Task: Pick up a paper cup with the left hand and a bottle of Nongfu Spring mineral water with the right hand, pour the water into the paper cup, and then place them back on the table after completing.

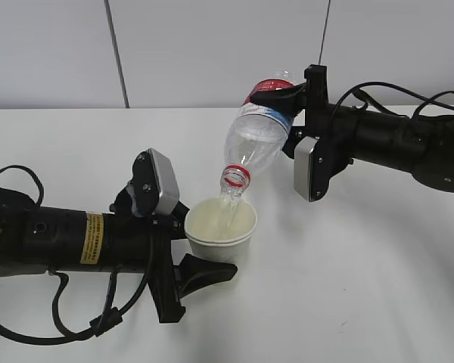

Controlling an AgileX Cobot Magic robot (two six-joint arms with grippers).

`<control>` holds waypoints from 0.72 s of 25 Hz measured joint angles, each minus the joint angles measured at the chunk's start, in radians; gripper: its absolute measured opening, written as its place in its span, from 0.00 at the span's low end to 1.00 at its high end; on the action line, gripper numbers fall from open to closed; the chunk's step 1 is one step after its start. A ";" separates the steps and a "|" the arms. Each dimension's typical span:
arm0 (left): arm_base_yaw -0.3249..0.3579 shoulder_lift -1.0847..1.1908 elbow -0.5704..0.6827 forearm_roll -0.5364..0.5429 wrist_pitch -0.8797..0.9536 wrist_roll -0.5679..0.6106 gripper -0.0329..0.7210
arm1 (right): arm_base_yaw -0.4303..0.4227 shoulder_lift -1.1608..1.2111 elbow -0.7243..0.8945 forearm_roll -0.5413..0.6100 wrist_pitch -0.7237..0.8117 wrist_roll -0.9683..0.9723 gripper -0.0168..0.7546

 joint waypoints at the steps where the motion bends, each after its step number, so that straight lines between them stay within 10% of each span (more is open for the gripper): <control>1: 0.000 0.000 0.000 0.000 0.001 0.000 0.60 | 0.000 0.000 0.000 0.000 -0.008 0.000 0.52; 18: 0.000 0.000 0.000 0.004 0.010 0.000 0.60 | 0.000 -0.002 0.000 0.001 -0.013 -0.002 0.52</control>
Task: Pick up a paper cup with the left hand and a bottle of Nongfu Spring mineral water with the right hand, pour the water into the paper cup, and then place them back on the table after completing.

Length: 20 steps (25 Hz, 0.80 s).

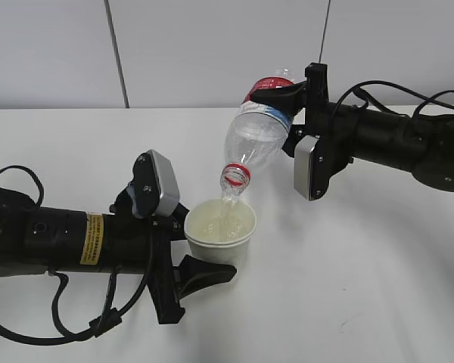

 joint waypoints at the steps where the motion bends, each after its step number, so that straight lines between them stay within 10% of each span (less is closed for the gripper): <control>1: 0.000 0.000 0.000 0.000 0.000 0.000 0.60 | 0.000 -0.002 0.000 0.000 0.000 0.000 0.52; 20: 0.000 0.000 -0.005 -0.041 -0.008 -0.001 0.60 | 0.000 -0.004 -0.002 0.000 -0.004 0.180 0.52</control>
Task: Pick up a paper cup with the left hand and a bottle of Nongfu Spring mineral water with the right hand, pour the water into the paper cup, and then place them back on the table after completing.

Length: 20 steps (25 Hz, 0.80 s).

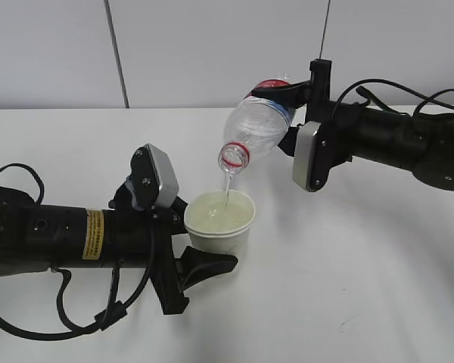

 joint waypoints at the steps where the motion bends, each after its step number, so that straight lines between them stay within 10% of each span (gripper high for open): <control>1: 0.000 0.000 0.000 -0.012 0.000 0.000 0.60 | 0.000 0.000 0.000 0.000 0.000 0.045 0.52; 20: 0.039 0.000 0.000 -0.314 0.018 0.188 0.60 | -0.002 0.000 0.059 0.012 -0.016 1.034 0.52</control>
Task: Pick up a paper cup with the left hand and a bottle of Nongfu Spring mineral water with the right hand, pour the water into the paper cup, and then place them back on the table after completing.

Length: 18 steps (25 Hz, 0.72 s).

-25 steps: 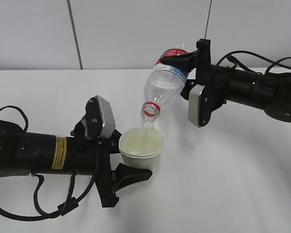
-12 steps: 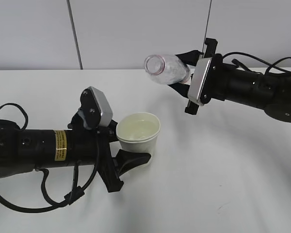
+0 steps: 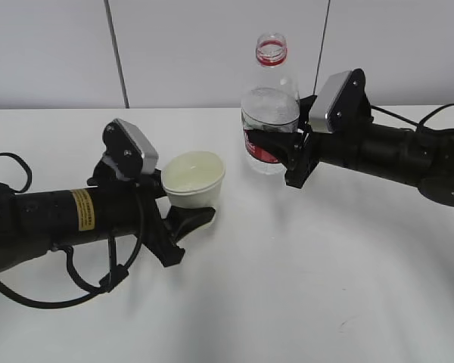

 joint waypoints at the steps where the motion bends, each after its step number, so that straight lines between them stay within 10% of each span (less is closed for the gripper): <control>1: 0.015 0.000 0.000 -0.011 -0.005 0.001 0.60 | -0.005 0.000 0.015 0.000 -0.011 0.037 0.52; 18: 0.178 0.164 0.000 -0.047 -0.161 0.056 0.60 | -0.042 -0.002 0.083 0.205 0.050 0.166 0.52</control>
